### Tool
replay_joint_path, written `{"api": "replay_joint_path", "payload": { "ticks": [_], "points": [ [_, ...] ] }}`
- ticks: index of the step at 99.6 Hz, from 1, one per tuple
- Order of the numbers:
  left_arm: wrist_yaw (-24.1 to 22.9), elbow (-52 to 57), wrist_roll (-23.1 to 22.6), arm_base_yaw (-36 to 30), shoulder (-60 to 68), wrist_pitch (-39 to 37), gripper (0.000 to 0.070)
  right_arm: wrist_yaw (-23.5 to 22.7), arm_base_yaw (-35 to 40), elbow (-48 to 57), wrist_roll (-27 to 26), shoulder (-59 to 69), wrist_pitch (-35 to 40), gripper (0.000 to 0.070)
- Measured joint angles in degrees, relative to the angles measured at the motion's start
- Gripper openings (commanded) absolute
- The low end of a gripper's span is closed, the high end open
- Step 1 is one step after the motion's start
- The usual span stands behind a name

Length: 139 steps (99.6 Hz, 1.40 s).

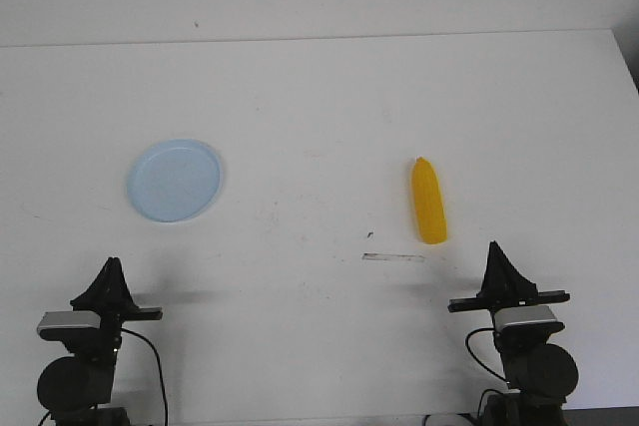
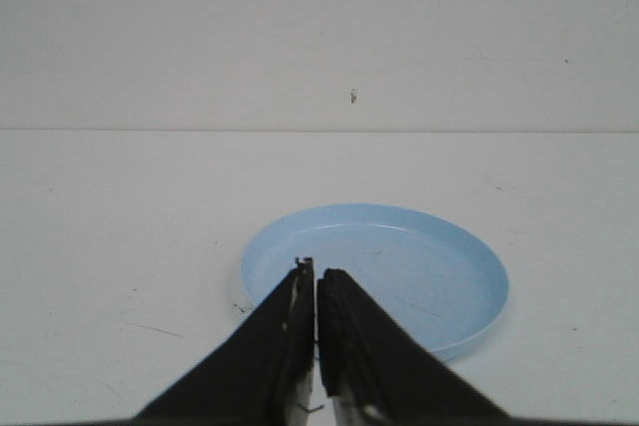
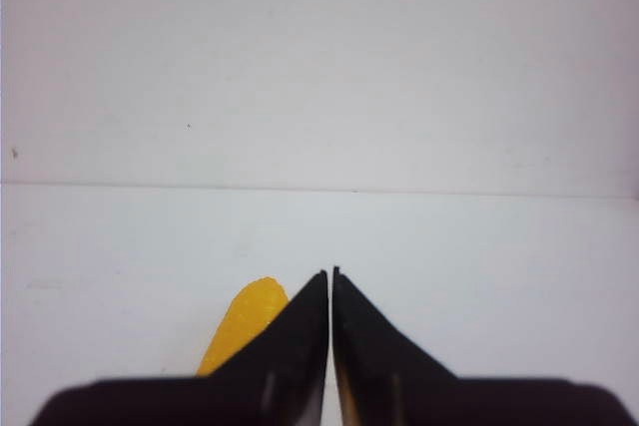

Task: Place corn on plate with both arms
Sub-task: 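Reach the left gripper forward to the edge of the light blue plate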

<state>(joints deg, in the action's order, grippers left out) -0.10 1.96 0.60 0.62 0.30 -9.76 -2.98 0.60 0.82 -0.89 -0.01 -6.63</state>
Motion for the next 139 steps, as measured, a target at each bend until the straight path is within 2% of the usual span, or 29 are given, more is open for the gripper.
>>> {"api": "replay_joint_path", "payload": {
  "ticks": [32, 41, 52, 70, 114, 124, 139],
  "points": [
    [0.0, 0.0, 0.35, 0.02, 0.0, -1.31, 0.0001, 0.0, 0.0, -0.02, 0.0, 0.0, 0.0, 0.0008],
    [0.0, 0.07, 2.23, 0.02, 0.0, -3.23, 0.0001, 0.0, 0.0, -0.02, 0.0, 0.0, 0.0, 0.0008],
    [0.0, 1.09, 5.44, 0.02, 0.42, -1.57, 0.0001, 0.0, 0.0, -0.02, 0.0, 0.0, 0.0, 0.0008],
    [0.0, 9.92, 7.1, 0.0, 4.98, -0.07, 0.0001, 0.0, 0.0, 0.0, 0.0, 0.0, 0.0, 0.0008],
    [0.0, 33.44, 7.72, 0.02, 41.07, 0.55, 0.0001, 0.0, 0.0, 0.0, 0.0, 0.0, 0.0, 0.0008],
    [0.22, 38.1, 7.72, 0.02, 50.14, 3.93, 0.0002, 0.0, 0.0, 0.0, 0.0, -0.02, 0.0, 0.0009],
    [0.37, 44.59, 7.72, 0.11, 61.11, 13.99, 0.0002, 0.0, 0.0, 0.0, 0.0, 0.0, 0.0, 0.0008]
  ]
}}
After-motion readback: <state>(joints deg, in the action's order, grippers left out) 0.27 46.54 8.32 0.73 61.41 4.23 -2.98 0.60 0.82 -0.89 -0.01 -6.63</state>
